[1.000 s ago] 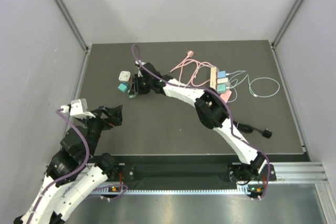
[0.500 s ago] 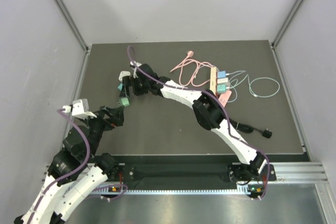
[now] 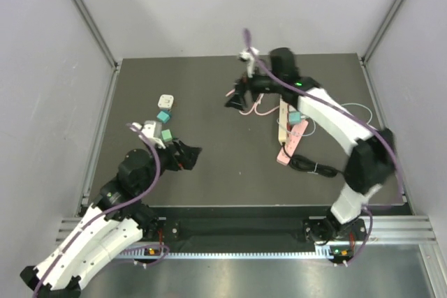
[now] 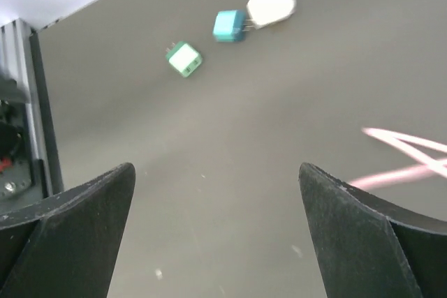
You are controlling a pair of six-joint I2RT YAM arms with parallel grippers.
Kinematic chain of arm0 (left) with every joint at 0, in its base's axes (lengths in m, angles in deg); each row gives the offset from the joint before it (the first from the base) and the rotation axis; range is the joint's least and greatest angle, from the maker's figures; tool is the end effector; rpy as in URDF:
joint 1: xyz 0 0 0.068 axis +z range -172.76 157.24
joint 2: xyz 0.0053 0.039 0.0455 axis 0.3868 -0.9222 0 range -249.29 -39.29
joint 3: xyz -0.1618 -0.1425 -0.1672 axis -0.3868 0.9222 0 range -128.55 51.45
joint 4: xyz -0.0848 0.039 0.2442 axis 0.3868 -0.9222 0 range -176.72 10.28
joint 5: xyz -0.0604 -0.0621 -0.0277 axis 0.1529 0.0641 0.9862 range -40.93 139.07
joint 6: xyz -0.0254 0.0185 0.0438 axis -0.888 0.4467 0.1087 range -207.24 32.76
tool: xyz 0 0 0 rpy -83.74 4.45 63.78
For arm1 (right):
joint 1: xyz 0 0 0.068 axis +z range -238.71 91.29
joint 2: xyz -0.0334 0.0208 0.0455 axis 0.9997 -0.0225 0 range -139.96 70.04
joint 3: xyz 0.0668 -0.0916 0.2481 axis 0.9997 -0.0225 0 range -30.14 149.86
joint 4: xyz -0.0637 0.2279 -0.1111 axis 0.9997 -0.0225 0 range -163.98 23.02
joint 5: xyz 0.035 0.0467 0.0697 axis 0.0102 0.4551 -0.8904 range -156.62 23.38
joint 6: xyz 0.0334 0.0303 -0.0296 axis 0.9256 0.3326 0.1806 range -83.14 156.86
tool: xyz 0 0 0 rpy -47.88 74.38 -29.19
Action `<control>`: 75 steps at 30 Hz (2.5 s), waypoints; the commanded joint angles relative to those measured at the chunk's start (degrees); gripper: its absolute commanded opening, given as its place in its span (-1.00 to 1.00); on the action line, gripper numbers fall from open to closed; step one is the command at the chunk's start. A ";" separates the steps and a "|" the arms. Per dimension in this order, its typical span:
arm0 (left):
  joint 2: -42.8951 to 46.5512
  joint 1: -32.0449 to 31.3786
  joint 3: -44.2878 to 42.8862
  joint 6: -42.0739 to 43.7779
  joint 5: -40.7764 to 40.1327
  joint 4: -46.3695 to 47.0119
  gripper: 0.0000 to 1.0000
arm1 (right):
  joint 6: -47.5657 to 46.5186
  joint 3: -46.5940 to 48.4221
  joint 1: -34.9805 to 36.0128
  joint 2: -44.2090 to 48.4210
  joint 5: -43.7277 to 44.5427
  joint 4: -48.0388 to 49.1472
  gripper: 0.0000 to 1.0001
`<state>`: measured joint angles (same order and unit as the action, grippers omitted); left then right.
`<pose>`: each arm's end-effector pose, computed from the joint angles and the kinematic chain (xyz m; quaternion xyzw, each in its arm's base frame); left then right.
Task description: Pull the plug off the socket
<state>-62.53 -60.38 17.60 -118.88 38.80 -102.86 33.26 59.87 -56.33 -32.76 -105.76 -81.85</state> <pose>0.0938 -0.0644 0.2981 -0.0153 0.7788 -0.2968 0.5524 0.3433 0.2442 0.3279 -0.4138 0.7133 0.3988 0.4011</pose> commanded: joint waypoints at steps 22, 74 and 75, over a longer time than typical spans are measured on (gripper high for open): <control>-68.30 -8.95 -14.38 -10.90 23.98 49.32 0.88 | 6.31 -46.86 -46.96 46.99 -16.14 14.17 1.00; -105.69 -17.04 -59.49 -5.63 -2.04 26.30 0.11 | 14.41 -47.92 -57.52 46.55 -23.00 17.42 0.99; -105.60 -17.04 -59.67 -5.45 -2.04 26.30 -0.01 | 14.58 -48.01 -57.52 46.55 -23.09 17.51 1.00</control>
<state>-167.77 -77.37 -39.51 -125.83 38.48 -75.93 47.53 12.47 -112.83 13.69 -127.44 -67.75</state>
